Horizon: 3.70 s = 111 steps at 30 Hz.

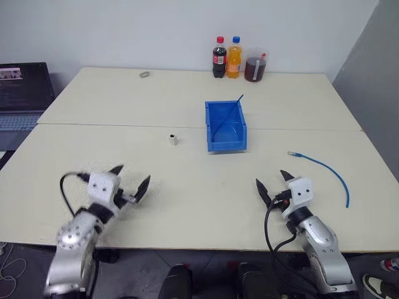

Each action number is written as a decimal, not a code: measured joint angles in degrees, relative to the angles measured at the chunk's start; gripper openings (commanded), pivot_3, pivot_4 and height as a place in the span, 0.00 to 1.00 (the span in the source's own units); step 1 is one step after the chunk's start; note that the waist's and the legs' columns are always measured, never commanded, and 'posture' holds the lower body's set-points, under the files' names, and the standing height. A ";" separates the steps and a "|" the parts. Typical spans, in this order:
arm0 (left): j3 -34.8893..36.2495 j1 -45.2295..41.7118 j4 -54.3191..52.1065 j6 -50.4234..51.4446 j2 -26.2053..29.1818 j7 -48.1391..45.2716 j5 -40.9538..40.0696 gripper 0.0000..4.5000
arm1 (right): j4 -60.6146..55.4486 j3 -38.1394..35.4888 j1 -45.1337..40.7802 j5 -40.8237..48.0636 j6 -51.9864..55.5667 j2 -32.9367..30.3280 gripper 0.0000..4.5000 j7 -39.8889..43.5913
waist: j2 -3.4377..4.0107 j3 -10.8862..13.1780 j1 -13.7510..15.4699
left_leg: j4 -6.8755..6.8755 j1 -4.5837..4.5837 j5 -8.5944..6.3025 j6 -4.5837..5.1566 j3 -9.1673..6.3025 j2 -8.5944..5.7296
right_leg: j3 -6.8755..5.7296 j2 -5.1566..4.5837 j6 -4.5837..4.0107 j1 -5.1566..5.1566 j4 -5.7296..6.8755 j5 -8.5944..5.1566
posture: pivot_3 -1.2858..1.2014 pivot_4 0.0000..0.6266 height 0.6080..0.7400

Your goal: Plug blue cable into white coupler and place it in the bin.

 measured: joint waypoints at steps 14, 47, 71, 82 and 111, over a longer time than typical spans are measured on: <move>-17.51 -18.46 -1.02 18.05 7.59 -29.59 -10.30 1.00 | 2.02 -13.77 -9.34 12.12 15.68 -22.29 0.99 12.99 | 0.04 0.16 -1.25 | -0.24 0.09 0.00 0.01 0.12 0.02 | 0.11 0.12 0.30 -0.03 -0.02 0.10 | 0.52 0.24 1.00; -22.67 -23.11 -2.01 17.41 4.34 -31.96 -5.12 1.00 | 63.70 1.64 -45.03 -3.98 7.84 -36.70 0.01 39.17 | 0.07 0.25 -0.79 | 0.37 0.06 0.00 0.01 0.13 -0.03 | 0.10 0.04 0.48 0.26 -0.02 0.15 | 0.52 0.24 1.00; -5.53 0.85 7.47 8.39 16.05 -25.56 -0.24 1.00 | 17.71 22.85 -40.71 -10.49 15.01 -14.19 0.01 41.93 | 0.25 0.36 -1.36 | 0.29 0.01 -0.02 0.01 0.10 0.46 | -0.02 0.39 0.19 -0.03 0.14 0.13 | 0.52 0.24 1.00; -4.30 2.26 5.97 9.35 16.12 -24.37 -0.16 1.00 | 26.23 26.71 -46.72 -14.34 11.94 -9.20 0.36 40.59 | 0.24 0.35 -0.66 | 0.27 0.01 -0.02 0.01 0.18 0.56 | -0.02 0.47 -0.10 -0.05 0.13 0.27 | 0.52 0.24 1.00; -17.71 -18.26 21.82 2.36 6.61 -29.60 6.00 0.63 | -13.56 13.51 -29.89 6.30 39.62 -25.02 0.77 41.55 | 0.29 0.30 -0.32 | 0.41 0.00 -0.03 0.00 0.15 0.49 | -0.02 0.46 0.22 0.08 0.10 0.20 | 0.52 0.24 1.00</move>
